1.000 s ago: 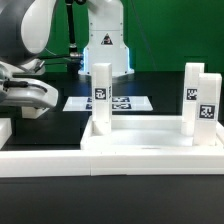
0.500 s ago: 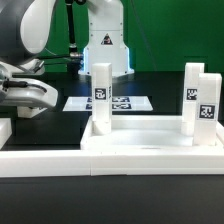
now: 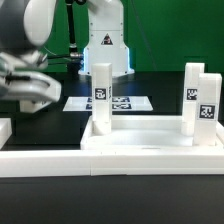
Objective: Assemble desk
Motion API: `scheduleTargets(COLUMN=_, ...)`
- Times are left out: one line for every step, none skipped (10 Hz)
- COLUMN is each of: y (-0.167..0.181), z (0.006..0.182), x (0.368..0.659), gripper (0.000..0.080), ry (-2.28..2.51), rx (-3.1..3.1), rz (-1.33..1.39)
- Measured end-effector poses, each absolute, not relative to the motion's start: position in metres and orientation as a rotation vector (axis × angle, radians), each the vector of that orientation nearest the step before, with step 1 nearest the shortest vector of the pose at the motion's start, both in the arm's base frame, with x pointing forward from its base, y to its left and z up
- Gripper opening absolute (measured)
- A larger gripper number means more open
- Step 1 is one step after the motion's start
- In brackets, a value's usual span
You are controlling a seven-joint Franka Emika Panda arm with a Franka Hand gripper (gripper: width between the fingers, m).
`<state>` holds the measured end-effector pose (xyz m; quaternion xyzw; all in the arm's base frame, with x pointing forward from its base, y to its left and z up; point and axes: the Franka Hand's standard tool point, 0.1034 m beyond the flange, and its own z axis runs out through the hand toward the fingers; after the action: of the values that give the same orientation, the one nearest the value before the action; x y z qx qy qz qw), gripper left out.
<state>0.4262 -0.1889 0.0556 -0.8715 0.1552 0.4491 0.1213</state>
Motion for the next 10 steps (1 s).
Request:
scheduleTargets(y=-0.182, z=0.078, x=0.437, gripper=0.0287, ry=0.452, rx=-2.569, rz=1.259)
scheduleTargets(y=-0.176, z=0.099, x=0.441, gripper=0.0287, ry=0.465, rx=-2.569, rz=1.235)
scheduleTargets(y=-0.179, z=0.106, x=0.442, gripper=0.0287, ry=0.473, rx=-2.572, rz=1.208)
scheduleTargets(y=-0.192, z=0.096, x=0.441, gripper=0.0287, ry=0.519, rx=-2.600, rz=1.139)
scheduleTargets(y=-0.197, z=0.093, x=0.448, gripper=0.0287, ry=0.528, rx=-2.665, rz=1.040)
scheduleTargets(y=-0.194, z=0.095, x=0.452, gripper=0.0287, ry=0.523, rx=-2.726, rz=0.934)
scheduleTargets(y=-0.192, z=0.087, x=0.453, gripper=0.0287, ry=0.516, rx=-2.773, rz=0.870)
scheduleTargets(y=-0.188, z=0.095, x=0.467, gripper=0.0287, ry=0.500, rx=-2.809, rz=0.823)
scheduleTargets(y=-0.182, z=0.120, x=0.493, gripper=0.0287, ry=0.461, rx=-2.851, rz=0.714)
scheduleTargets(y=-0.185, z=0.148, x=0.518, gripper=0.0287, ry=0.432, rx=-2.874, rz=0.598)
